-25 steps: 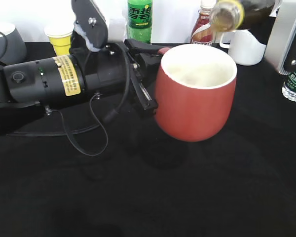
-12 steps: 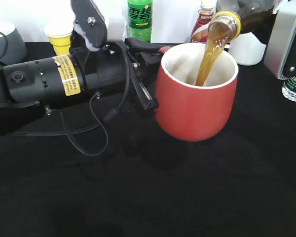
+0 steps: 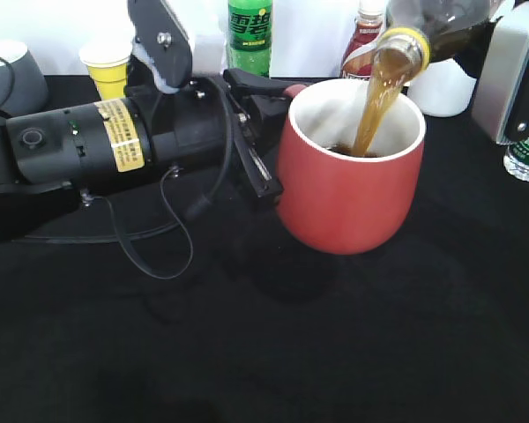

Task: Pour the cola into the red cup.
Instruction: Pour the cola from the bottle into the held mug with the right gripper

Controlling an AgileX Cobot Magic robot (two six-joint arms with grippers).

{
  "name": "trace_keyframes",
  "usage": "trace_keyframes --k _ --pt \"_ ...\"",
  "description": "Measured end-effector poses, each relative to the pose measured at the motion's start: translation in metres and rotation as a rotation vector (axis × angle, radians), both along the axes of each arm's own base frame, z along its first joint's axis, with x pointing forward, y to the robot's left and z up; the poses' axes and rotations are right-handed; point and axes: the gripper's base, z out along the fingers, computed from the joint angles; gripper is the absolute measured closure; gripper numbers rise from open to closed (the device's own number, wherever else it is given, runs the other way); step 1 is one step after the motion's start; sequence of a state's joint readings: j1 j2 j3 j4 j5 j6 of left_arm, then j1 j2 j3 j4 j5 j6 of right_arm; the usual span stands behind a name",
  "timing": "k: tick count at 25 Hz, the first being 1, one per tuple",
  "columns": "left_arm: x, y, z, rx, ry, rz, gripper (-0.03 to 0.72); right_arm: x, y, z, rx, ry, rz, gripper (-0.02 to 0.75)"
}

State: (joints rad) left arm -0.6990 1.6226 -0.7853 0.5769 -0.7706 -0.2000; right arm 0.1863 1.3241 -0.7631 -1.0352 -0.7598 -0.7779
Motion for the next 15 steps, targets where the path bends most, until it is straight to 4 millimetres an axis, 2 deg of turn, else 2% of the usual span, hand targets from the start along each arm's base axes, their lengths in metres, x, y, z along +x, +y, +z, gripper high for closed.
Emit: trace_keyframes --k 8,11,15 --pt "0.0004 -0.0004 -0.0024 0.011 0.003 -0.001 0.643 0.0002 -0.0001 0.0016 0.023 0.003 -0.002 0.237" --pt "0.0004 -0.0004 -0.0026 0.015 0.002 -0.001 0.643 -0.0029 0.0024 0.0054 0.129 0.064 0.042 0.237" --pt "0.0002 -0.0005 -0.0022 0.011 -0.001 -0.003 0.643 -0.0044 0.0035 0.0070 0.298 0.233 0.067 0.237"
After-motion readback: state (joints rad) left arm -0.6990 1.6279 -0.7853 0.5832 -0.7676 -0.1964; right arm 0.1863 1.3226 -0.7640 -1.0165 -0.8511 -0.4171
